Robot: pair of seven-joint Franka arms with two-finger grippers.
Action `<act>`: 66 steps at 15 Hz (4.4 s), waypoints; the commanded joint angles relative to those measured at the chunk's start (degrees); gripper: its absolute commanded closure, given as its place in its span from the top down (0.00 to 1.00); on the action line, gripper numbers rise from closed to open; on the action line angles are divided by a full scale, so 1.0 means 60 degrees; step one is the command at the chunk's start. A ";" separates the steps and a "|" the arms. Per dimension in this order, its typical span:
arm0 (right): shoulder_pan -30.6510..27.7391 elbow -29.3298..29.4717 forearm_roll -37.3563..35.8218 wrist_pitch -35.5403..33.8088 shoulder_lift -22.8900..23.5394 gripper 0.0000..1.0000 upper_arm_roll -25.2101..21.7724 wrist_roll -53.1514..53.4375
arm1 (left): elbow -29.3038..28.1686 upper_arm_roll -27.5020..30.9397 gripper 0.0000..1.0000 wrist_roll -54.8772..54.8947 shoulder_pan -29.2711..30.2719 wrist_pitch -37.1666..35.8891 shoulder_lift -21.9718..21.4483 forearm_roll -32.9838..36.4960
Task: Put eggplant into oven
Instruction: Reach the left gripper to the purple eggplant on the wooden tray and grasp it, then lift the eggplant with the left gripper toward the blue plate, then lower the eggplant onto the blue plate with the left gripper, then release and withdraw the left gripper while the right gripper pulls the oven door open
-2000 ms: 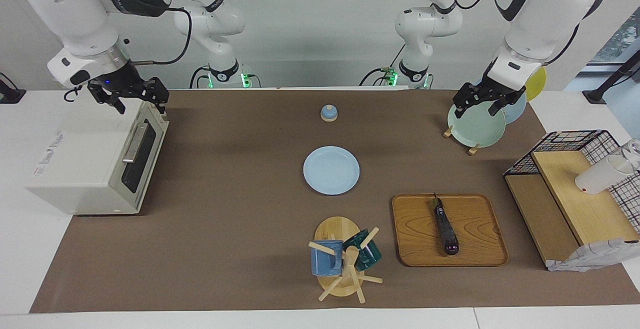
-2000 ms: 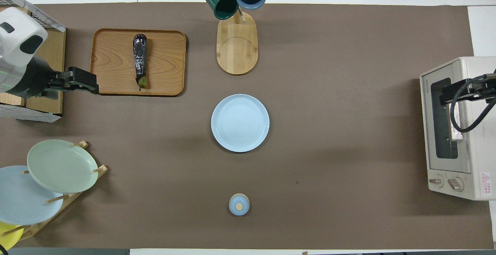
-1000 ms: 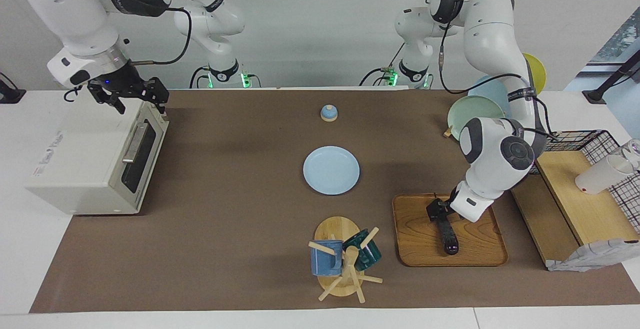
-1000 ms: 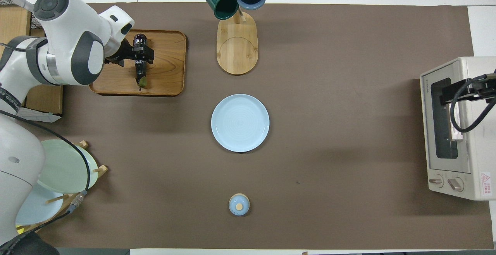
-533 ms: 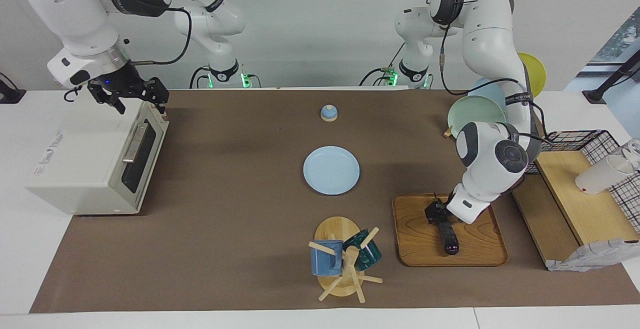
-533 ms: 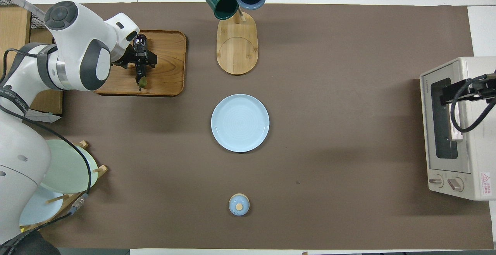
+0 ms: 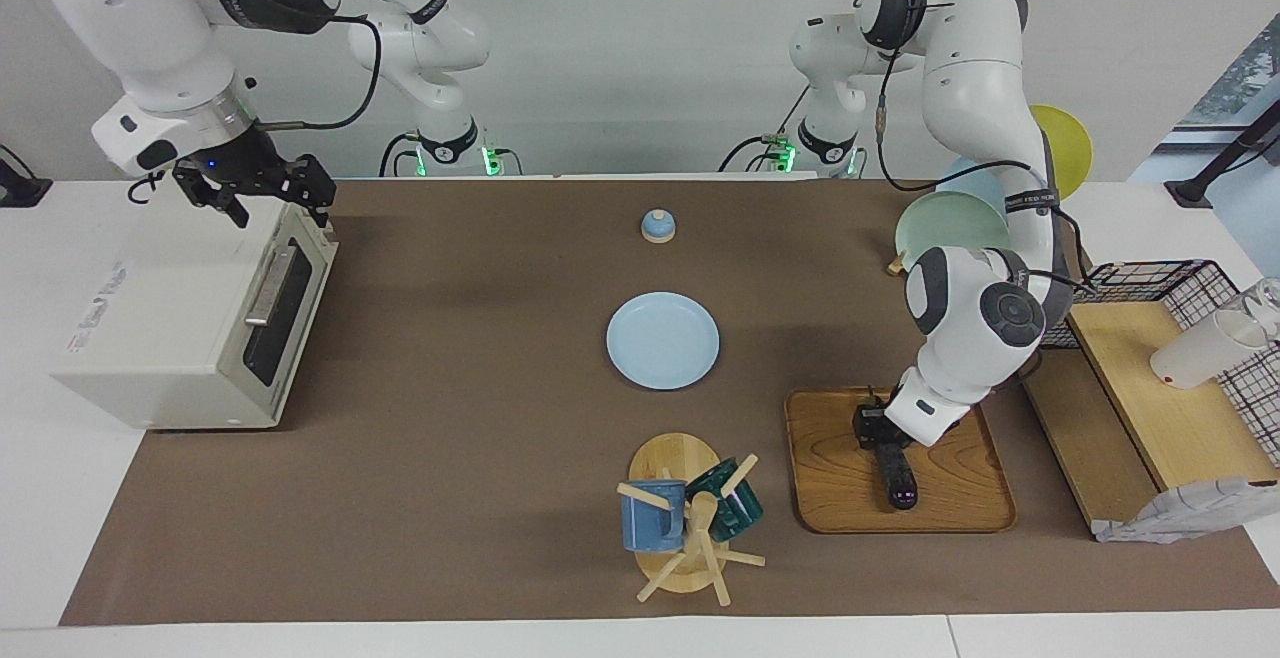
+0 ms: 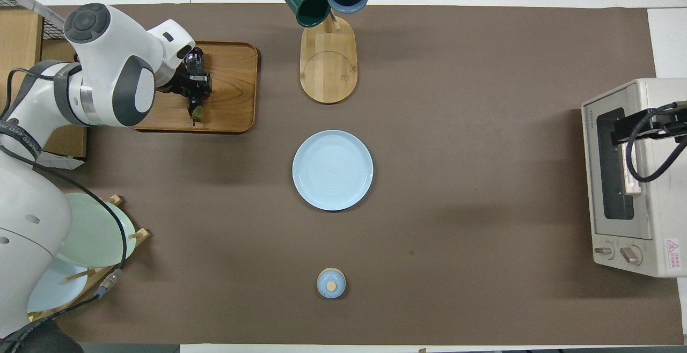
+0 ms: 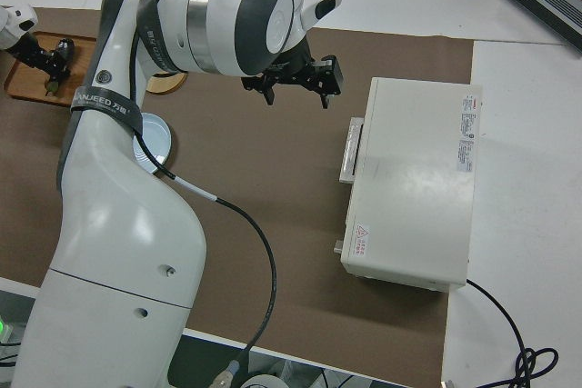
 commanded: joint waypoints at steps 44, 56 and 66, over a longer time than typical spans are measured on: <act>-0.0847 -0.4504 -0.0218 0.4236 -0.0537 0.00 0.0001 -0.0878 | -0.4601 0.0058 1.00 -0.5264 -0.4950 0.1496 -0.3504 -0.1619; 0.0676 -0.5456 0.0226 0.7459 0.0517 0.00 0.0001 0.0279 | -0.1641 0.0102 1.00 -0.1195 -0.0676 -0.3090 -0.4016 -0.0916; 0.4759 -0.3001 0.0211 0.5838 0.1205 0.00 0.0016 0.4698 | -0.1597 0.0204 1.00 -0.0899 -0.0028 -0.4920 -0.5773 -0.0506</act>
